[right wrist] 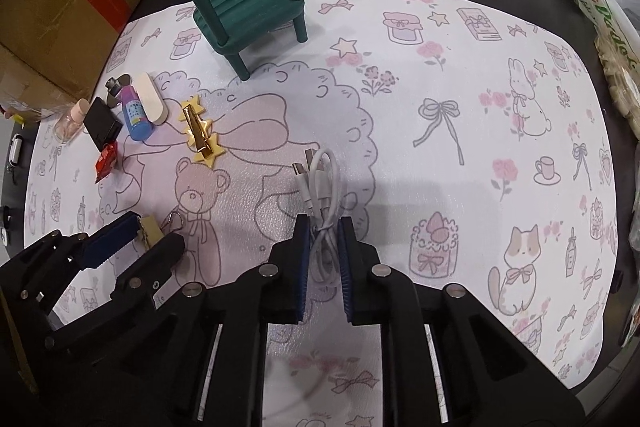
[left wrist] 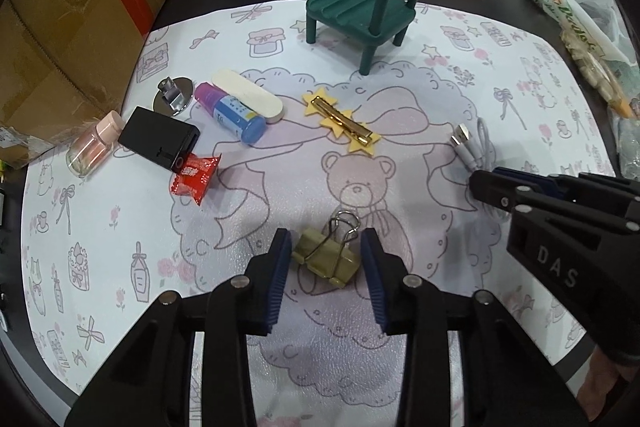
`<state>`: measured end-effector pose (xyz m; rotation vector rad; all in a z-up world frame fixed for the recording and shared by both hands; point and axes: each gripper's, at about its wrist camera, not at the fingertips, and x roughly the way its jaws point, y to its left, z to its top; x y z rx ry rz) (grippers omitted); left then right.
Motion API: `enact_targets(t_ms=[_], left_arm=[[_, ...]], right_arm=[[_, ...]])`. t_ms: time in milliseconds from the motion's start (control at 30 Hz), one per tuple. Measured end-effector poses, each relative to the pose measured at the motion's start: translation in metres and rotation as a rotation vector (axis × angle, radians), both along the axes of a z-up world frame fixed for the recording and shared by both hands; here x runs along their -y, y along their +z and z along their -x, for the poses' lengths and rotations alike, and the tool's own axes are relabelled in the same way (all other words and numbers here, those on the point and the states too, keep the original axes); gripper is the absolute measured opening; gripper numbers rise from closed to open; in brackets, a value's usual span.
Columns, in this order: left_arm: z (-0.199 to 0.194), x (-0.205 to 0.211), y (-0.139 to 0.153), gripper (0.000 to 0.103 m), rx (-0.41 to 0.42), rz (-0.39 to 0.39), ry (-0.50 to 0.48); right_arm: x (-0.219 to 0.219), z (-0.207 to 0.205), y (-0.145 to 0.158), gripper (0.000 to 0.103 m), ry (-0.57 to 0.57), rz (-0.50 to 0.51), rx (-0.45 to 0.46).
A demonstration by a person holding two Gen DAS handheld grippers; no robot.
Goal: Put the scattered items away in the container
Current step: 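Grasp the gold binder clip with left tool while right tool grasps the white USB cable, then carry the binder clip and USB cable with both tools over the cardboard box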
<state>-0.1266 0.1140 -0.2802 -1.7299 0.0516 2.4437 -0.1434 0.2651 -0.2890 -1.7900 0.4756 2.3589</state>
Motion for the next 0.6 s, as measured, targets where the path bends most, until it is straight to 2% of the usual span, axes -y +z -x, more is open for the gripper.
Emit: enact_targets(t_ms=[233,400,600], left_arm=[[0.0,0.004,0.017,0.035,-0.023,-0.013,-0.003],[-0.001,0.015,0.037,0.035,-0.044,-0.033,0.005],[-0.003,0.032,0.06,0.035,-0.071,-0.043,0.02]], right_arm=[[0.002,-0.008,0.018,0.014,-0.009,-0.004,-0.032],[0.007,-0.01,0.041,0.014,-0.003,-0.012,-0.053],[0.016,-0.017,0.054,0.014,-0.016,-0.011,-0.077]])
